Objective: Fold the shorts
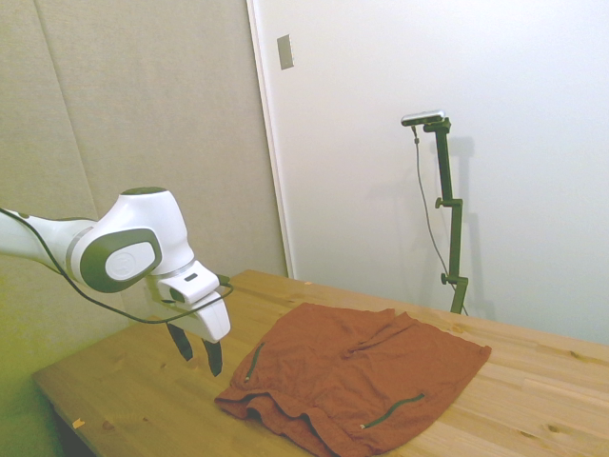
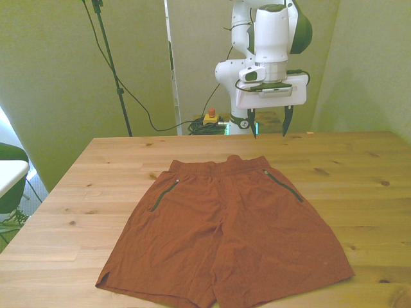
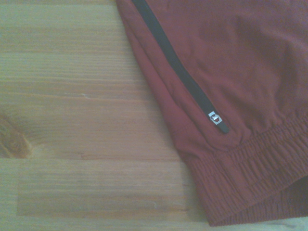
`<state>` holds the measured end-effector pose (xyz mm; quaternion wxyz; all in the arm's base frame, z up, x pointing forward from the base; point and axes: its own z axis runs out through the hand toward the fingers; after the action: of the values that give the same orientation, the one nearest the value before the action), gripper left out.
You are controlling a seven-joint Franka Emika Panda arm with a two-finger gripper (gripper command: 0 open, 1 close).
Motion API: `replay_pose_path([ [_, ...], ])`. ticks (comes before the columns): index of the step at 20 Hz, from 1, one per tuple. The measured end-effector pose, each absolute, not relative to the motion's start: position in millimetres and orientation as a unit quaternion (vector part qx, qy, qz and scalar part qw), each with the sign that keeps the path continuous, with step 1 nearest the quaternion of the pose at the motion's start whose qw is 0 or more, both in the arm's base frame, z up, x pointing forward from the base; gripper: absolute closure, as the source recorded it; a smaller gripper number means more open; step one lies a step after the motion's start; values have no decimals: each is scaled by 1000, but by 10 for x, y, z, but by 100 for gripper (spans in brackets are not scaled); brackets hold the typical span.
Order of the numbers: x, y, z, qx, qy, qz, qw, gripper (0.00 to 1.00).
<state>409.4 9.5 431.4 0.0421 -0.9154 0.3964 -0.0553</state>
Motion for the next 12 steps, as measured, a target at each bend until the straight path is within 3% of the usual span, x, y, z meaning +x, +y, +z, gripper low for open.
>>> replay_pose_path([
  [3, 4114, 81, 4301, -919, 388, -63, 23, 0],
  [12, 4342, 700, 4019, -911, 325, -193, -163, 0],
])
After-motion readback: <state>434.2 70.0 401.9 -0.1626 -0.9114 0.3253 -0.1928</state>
